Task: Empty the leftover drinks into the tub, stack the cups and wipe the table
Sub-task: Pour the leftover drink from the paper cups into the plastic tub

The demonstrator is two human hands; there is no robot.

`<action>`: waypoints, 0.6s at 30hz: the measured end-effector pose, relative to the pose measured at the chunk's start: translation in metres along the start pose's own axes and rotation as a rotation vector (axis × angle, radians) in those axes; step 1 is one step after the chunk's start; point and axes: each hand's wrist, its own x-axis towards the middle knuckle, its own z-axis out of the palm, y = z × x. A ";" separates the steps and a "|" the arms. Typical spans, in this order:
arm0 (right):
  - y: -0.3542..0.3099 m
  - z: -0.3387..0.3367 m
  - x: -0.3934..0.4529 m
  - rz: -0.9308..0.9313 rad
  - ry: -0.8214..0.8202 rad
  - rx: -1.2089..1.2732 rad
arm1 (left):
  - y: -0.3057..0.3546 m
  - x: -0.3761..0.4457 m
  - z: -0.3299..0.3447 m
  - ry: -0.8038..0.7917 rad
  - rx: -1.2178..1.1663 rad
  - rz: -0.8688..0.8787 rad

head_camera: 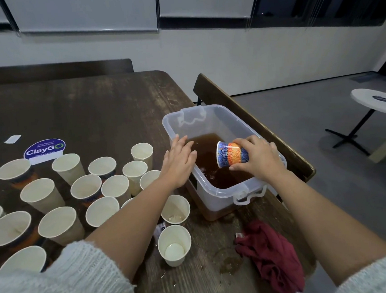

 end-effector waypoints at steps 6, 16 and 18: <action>-0.013 0.001 -0.009 0.045 0.130 0.257 | 0.006 -0.009 -0.031 -0.154 0.048 0.001; -0.217 -0.013 -0.006 -0.302 0.149 0.848 | -0.032 -0.082 -0.169 0.209 -0.599 -0.059; -0.280 -0.005 -0.012 -0.348 0.053 0.932 | -0.061 -0.118 -0.212 0.370 -0.589 -0.066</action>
